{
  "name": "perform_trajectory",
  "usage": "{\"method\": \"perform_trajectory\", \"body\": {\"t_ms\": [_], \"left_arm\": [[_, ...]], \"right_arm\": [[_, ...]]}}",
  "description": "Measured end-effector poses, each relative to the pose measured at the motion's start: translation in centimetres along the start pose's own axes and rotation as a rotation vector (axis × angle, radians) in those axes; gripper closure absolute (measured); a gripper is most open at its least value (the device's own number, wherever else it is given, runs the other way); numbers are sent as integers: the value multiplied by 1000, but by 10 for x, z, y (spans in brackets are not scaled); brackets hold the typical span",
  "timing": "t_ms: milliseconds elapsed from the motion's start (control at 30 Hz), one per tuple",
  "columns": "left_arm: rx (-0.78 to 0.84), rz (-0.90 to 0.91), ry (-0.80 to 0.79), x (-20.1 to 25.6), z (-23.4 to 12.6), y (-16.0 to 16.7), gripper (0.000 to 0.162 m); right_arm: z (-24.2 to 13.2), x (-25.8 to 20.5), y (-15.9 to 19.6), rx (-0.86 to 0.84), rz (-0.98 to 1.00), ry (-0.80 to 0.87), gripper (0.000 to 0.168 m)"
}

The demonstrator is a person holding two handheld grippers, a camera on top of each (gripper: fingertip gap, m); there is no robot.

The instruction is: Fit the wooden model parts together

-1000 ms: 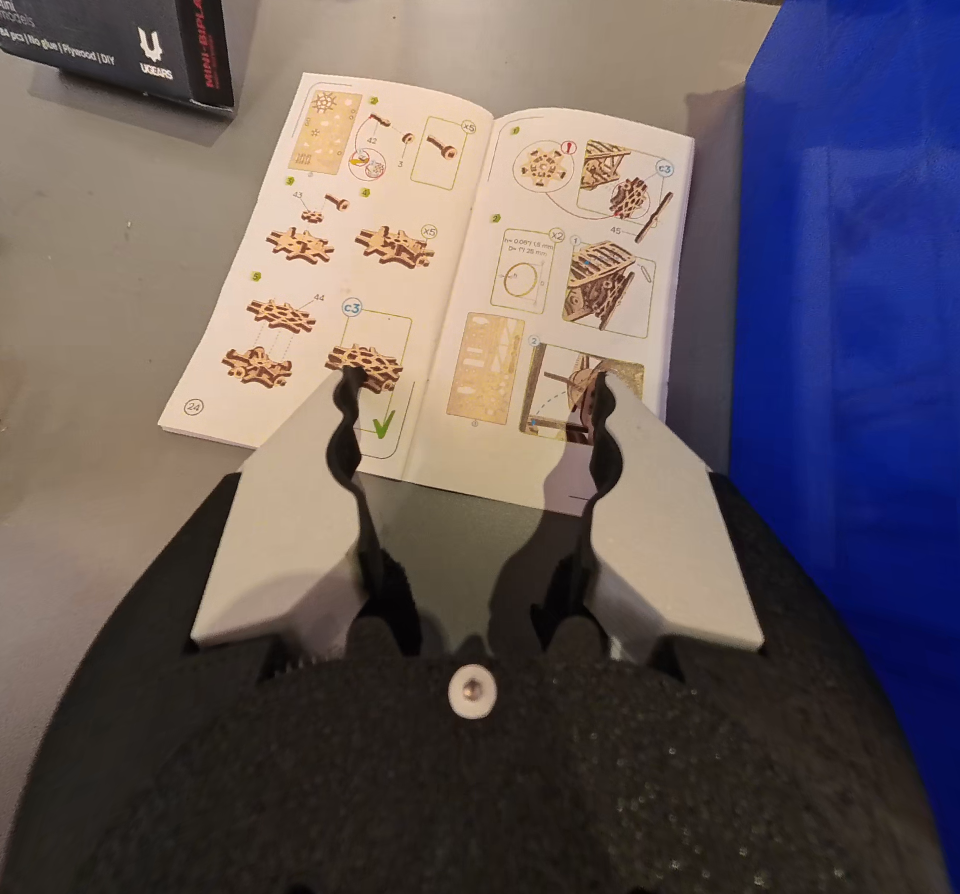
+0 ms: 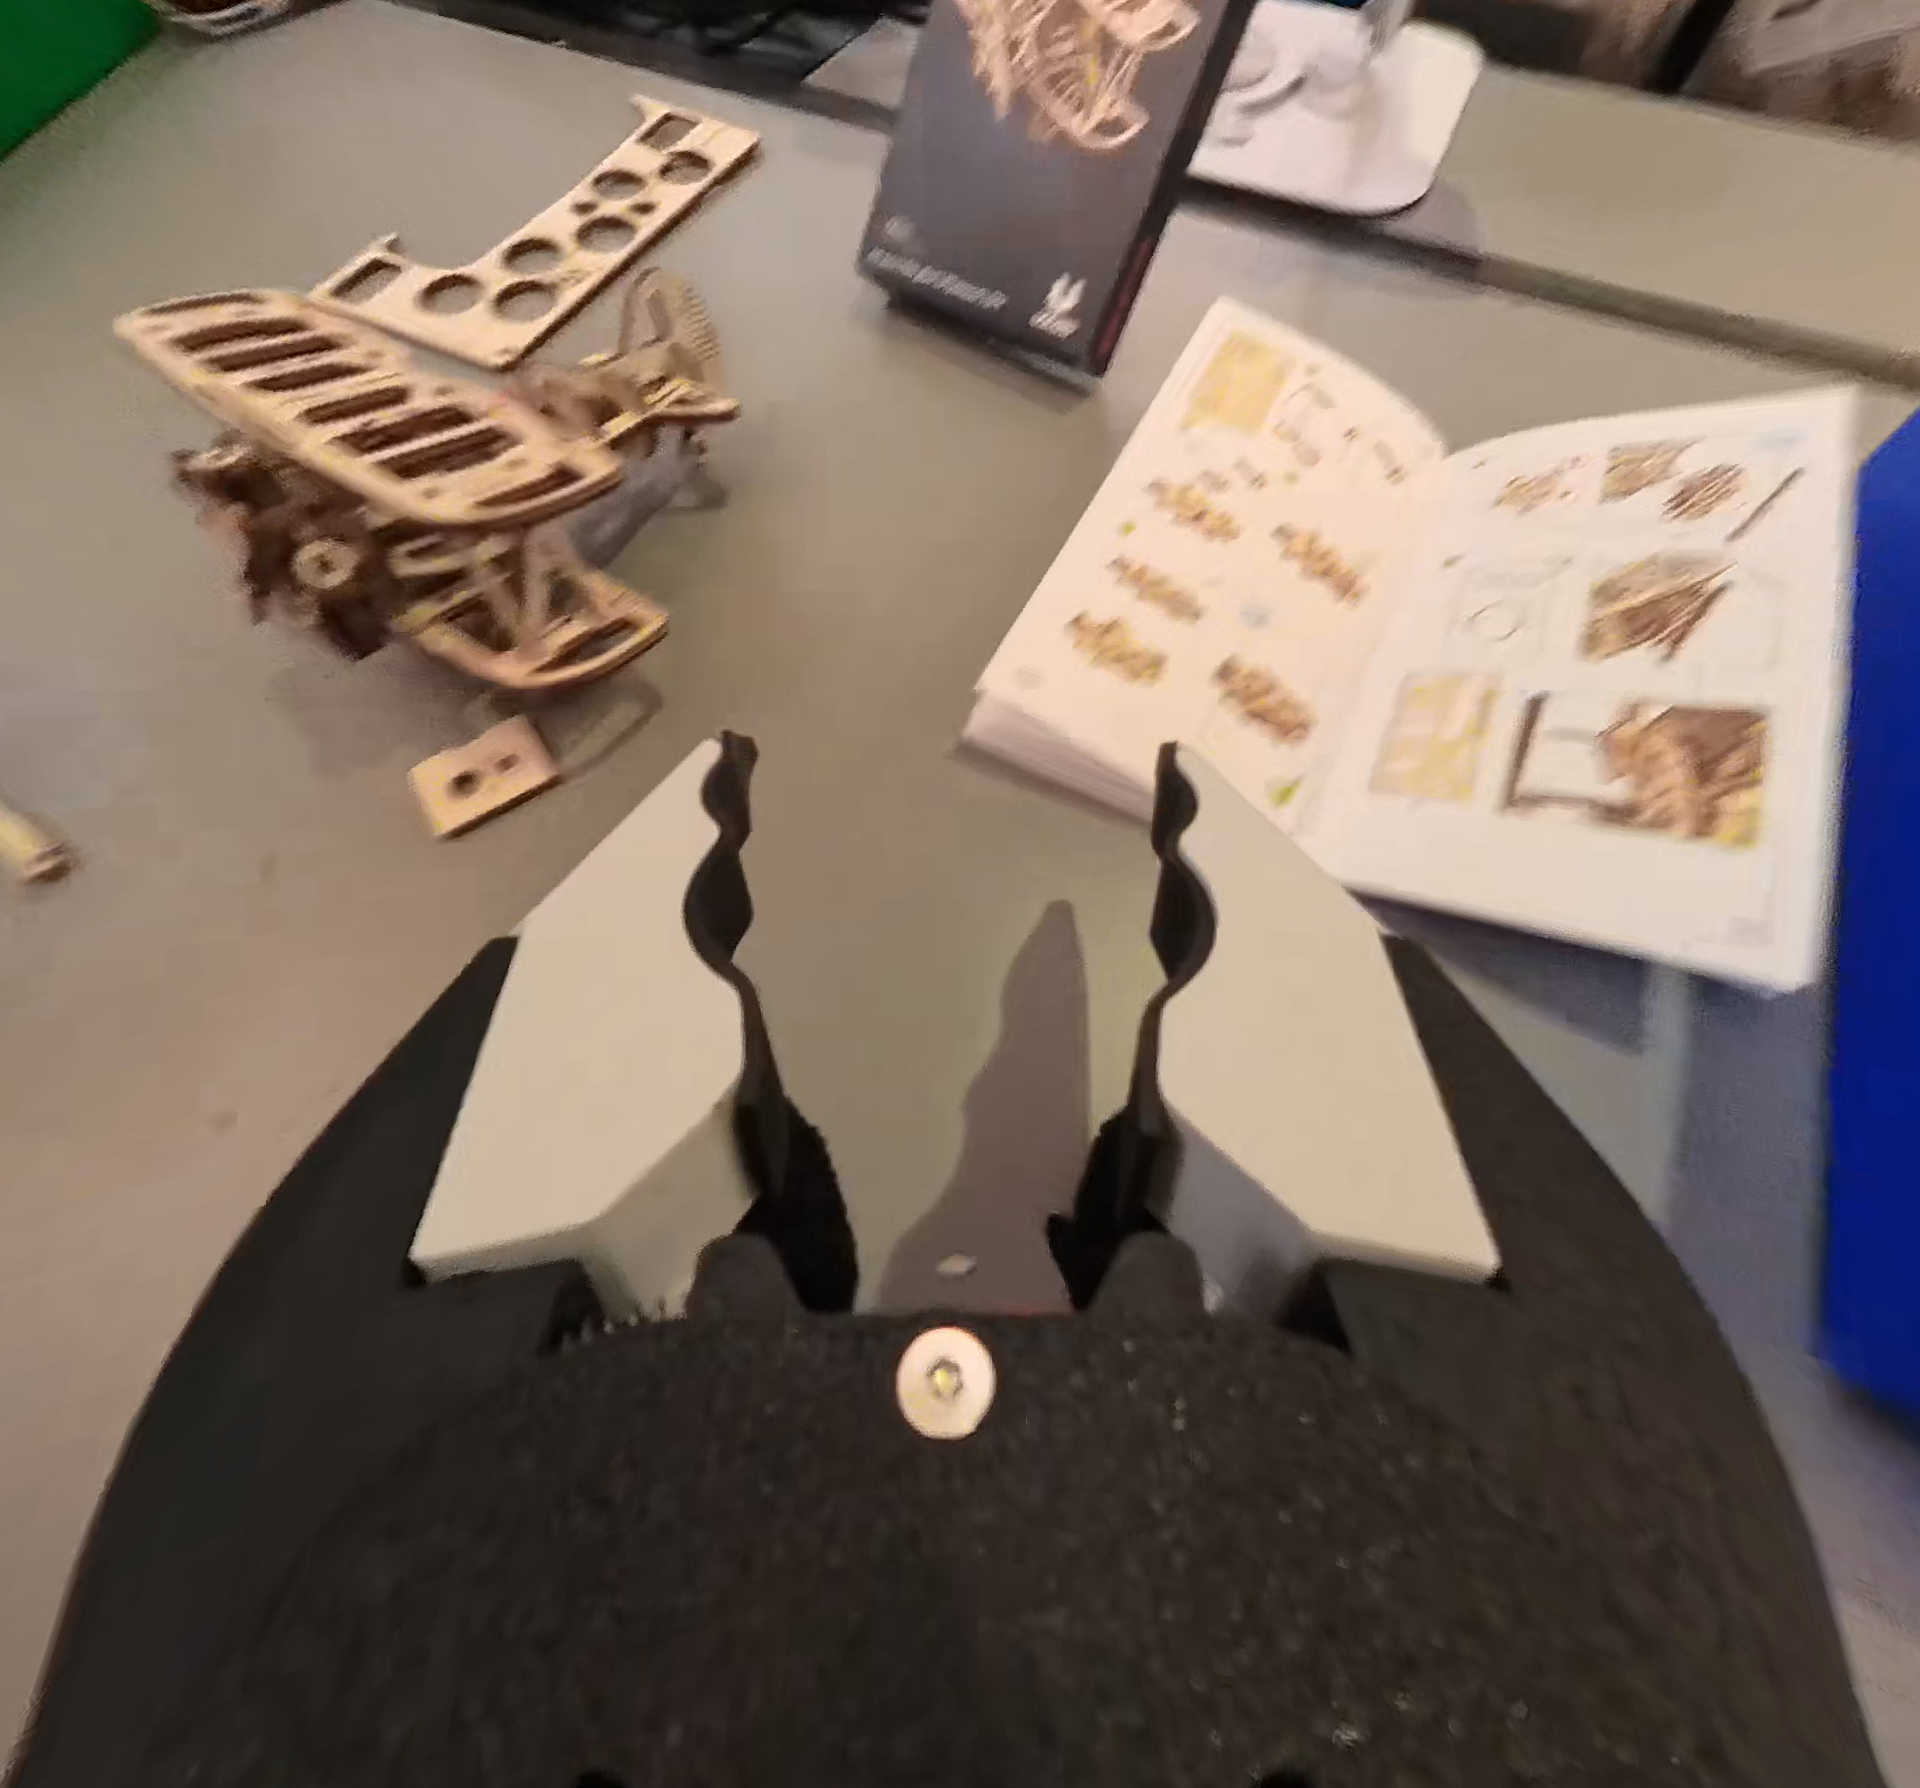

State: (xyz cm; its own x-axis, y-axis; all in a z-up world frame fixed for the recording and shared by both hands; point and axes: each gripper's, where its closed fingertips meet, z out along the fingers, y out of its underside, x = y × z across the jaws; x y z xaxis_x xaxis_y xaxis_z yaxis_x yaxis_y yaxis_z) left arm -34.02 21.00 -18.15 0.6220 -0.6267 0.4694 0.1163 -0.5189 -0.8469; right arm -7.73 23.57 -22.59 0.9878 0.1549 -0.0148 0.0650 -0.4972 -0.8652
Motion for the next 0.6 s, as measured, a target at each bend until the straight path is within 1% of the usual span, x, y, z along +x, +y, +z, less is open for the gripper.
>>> {"method": "perform_trajectory", "body": {"t_ms": [67,133,200,267,300,367,433,500,533,600], "left_arm": [[-2,97,-10,9,-11,-12,141],[30,176,-63,-1,-26,-33,145],[36,195,-112,-26,-48,-59,145],[-8,227,-164,-67,-73,-88,145],[-77,249,-218,-98,-85,-101,144],[-302,258,-278,-159,-101,-114,134],[-498,294,-310,-217,-104,-122,134],[-609,387,-350,-271,-89,-133,134],[-642,408,-334,-290,-75,-135,136],[-772,378,-262,-311,-49,-126,135]], "right_arm": [[-9,-18,15,5,57,-51,92],[-18,-31,29,-2,74,-74,92],[-26,-38,35,-15,50,-67,92],[-33,-42,34,-18,5,-58,92],[-35,-43,32,-12,-17,-56,92],[-39,-46,28,6,-46,-62,92],[-40,-49,28,10,-60,-83,92],[-39,-53,30,7,-62,-108,92],[-38,-56,32,2,-63,-123,92],[-39,-61,36,-13,-62,-153,92]]}}
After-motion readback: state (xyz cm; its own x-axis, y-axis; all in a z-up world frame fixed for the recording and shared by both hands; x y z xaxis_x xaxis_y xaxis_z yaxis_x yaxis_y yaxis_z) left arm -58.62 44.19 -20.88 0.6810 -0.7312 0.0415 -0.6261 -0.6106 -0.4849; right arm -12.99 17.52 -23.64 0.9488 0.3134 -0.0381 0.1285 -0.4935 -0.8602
